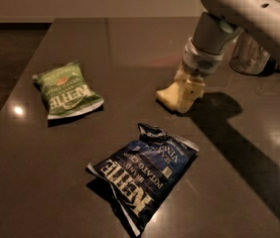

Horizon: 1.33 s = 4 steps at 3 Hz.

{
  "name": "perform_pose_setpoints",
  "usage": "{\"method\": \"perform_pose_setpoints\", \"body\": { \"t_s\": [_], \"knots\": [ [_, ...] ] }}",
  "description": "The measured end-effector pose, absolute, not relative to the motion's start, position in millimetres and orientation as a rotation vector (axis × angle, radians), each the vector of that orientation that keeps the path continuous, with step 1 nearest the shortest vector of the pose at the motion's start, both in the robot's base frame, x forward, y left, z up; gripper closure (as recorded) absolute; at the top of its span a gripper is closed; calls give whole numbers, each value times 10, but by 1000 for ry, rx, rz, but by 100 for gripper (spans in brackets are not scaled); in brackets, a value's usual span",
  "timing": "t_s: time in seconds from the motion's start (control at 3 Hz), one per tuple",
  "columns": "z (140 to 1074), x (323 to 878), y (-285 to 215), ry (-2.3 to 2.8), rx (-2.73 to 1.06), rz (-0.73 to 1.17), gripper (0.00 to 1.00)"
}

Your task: Move sponge near green jalapeno chip bag

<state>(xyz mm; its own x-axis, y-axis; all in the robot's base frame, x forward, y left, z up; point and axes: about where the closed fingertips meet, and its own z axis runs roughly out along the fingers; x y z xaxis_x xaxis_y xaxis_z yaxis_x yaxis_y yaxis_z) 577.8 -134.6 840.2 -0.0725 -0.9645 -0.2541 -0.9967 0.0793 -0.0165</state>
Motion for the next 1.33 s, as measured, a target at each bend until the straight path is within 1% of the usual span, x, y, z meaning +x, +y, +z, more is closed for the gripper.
{"method": "perform_pose_setpoints", "body": {
  "t_s": [0.33, 0.67, 1.0, 1.33],
  "knots": [
    [8502, 5844, -1220, 2129, -1992, 270, 62],
    [8715, 5938, -903, 2052, -2005, 307, 85],
    [8841, 6034, -472, 1963, -2026, 342, 100],
    [8858, 6122, -35, 1893, -2057, 376, 100]
  ]
}}
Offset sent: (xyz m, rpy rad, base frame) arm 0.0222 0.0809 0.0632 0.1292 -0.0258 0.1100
